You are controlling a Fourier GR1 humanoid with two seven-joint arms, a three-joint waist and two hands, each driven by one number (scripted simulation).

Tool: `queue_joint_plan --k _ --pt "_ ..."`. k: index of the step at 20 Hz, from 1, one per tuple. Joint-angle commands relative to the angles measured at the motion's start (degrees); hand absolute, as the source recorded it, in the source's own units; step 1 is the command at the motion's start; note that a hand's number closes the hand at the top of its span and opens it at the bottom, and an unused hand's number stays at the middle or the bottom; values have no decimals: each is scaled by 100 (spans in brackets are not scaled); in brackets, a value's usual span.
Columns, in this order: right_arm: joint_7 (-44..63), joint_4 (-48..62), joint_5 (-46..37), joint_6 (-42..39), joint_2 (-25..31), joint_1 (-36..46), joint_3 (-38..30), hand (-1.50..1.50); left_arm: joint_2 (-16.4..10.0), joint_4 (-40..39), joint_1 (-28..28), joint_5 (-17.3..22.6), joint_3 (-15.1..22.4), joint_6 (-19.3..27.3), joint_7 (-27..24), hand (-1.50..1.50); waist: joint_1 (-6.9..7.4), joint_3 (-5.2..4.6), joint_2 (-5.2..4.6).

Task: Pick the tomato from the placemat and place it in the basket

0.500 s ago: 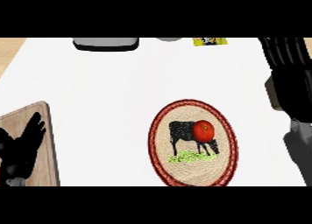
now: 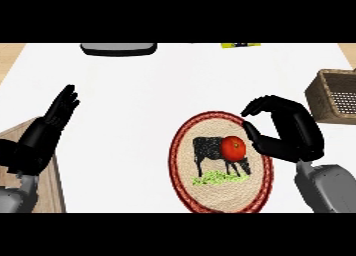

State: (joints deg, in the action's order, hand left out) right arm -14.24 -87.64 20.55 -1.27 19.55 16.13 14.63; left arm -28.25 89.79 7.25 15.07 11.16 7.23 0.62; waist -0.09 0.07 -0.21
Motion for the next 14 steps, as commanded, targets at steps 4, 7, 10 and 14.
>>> queue_joint_plan --k 4,7,10,14 --pt "113 57 -2061 2073 -1264 -284 1342 -150 179 29 439 -192 259 -271 -126 0 -54 -17 41" --pt "1214 -27 -2747 2573 -792 -20 1241 -150 130 -27 91 -258 243 -336 -401 0 -42 -30 69" --pt "2387 -163 -3445 2797 -244 475 1029 -150 -46 118 287 -95 71 -409 -30 0 -74 -38 106" --pt "3748 -593 -4155 2254 773 702 971 -150 143 -119 204 -292 162 -283 -287 0 -187 -49 109"
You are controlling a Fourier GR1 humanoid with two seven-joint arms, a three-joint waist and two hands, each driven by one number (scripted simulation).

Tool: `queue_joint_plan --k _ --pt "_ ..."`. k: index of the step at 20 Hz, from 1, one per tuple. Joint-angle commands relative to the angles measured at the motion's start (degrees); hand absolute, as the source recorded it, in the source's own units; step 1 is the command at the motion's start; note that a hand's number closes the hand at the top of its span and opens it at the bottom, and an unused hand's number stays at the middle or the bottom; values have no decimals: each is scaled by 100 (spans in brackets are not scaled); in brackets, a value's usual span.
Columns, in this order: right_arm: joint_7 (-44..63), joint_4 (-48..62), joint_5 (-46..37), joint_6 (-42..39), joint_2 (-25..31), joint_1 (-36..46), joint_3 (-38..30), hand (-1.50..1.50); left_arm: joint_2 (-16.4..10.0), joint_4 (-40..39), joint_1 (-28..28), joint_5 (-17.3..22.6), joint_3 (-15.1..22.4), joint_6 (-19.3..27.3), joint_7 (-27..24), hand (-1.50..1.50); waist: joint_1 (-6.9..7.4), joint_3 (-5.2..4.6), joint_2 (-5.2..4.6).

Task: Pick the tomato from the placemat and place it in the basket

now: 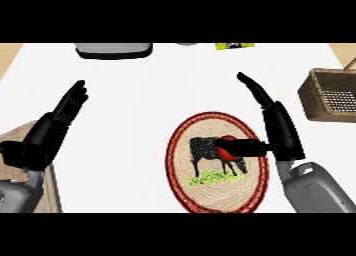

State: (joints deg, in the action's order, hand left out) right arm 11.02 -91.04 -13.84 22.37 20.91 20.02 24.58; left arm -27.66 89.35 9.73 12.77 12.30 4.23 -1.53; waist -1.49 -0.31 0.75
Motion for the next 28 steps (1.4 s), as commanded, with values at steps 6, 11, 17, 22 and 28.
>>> queue_joint_plan --k 6,11,17,22,28 --pt "2816 -873 129 -2700 1703 887 219 -150 82 -1 13 -61 30 -33 -44 0 40 -1 -5" --pt "3902 -1890 1590 -3937 2144 1079 -316 -150 210 144 -188 -233 127 42 -141 0 95 18 -24" --pt "4634 -2730 2427 -4362 2395 481 -1182 -150 93 46 -268 -163 -242 -403 -195 0 127 28 -58" --pt "4220 -2907 2325 -4682 2341 -106 -1895 -150 608 262 -39 -549 -136 -171 193 0 137 31 -65" --pt "3404 -2296 1192 -4360 1511 -482 -1599 -150 487 -17 191 -454 -517 -687 188 0 170 33 -81"
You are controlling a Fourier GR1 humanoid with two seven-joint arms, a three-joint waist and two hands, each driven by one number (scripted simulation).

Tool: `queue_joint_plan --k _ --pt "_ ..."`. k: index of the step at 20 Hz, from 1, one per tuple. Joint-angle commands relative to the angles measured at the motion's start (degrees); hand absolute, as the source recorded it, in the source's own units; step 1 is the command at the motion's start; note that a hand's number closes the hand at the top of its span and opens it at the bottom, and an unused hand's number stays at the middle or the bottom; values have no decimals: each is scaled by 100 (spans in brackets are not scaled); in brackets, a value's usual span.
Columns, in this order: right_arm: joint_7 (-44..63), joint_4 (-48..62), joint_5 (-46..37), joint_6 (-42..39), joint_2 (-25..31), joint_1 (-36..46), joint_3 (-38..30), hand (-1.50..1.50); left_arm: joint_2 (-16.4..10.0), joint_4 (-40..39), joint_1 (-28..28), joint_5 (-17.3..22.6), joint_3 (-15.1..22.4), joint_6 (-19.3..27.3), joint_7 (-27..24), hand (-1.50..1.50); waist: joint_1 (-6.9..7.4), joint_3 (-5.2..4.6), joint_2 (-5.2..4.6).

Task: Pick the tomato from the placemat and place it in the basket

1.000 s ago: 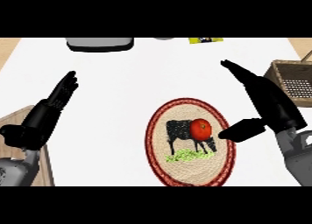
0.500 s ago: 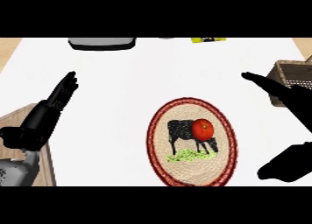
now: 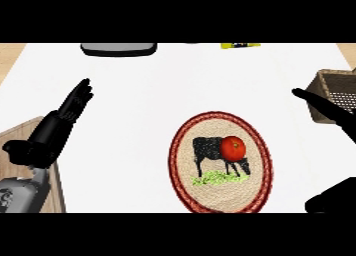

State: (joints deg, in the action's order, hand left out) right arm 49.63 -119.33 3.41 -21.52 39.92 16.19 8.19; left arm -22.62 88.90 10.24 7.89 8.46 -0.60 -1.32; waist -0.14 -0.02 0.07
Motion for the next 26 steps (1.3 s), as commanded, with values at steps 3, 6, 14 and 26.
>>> queue_joint_plan --k 3,6,14,26 --pt "-750 433 -1020 201 -784 -425 202 -150 257 -261 219 -36 -200 -192 34 0 11 2 -12" --pt "-1019 509 -1518 411 -1164 -702 364 -150 209 -135 132 -156 -328 -296 10 0 16 2 -6" --pt "-1781 1274 -2726 820 -1791 -769 680 -150 538 336 -186 -578 -258 -178 206 0 19 2 -3" --pt "-3054 1928 -3120 885 -2391 -1062 378 -150 841 415 -137 -800 -534 -524 406 0 10 2 -2"
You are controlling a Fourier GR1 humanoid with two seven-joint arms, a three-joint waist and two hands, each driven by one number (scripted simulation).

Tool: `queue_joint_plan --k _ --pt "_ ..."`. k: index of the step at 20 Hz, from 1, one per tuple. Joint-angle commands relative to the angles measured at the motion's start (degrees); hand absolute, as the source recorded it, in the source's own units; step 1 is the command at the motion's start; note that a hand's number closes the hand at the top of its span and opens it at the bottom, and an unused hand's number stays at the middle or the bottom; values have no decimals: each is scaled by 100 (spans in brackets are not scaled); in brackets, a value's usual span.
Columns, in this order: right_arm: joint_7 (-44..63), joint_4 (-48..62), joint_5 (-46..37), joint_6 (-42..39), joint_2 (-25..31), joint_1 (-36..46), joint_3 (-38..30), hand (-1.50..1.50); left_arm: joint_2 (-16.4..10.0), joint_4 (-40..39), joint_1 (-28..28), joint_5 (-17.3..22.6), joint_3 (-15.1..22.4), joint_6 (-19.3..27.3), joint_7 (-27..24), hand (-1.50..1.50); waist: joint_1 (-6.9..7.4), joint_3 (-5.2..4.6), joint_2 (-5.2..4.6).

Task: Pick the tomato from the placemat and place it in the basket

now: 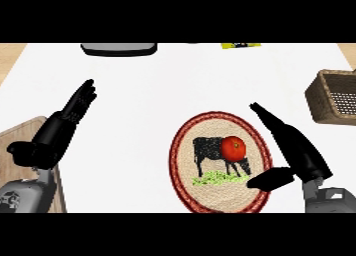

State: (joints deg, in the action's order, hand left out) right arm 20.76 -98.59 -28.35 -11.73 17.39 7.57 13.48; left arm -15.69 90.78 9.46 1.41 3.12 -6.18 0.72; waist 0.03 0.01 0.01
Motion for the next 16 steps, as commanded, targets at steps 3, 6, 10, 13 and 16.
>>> queue_joint_plan --k 3,6,10,13,16 --pt "288 -134 -96 -355 -414 280 -58 -150 -21 -110 315 25 -421 -246 206 0 -2 -1 0" --pt "98 60 -279 -418 -409 302 -299 -150 172 -53 272 -100 -353 -289 323 0 -1 -1 -1" --pt "549 -237 -587 -606 -551 163 -82 -150 65 92 27 -42 -566 -505 173 0 2 -1 3" --pt "336 199 -877 -458 -670 206 40 -150 35 301 64 -65 -630 -521 301 0 12 0 2" --pt "162 247 -1145 -355 -792 -1 158 -150 108 253 -76 -27 -648 -733 190 0 4 -1 2"
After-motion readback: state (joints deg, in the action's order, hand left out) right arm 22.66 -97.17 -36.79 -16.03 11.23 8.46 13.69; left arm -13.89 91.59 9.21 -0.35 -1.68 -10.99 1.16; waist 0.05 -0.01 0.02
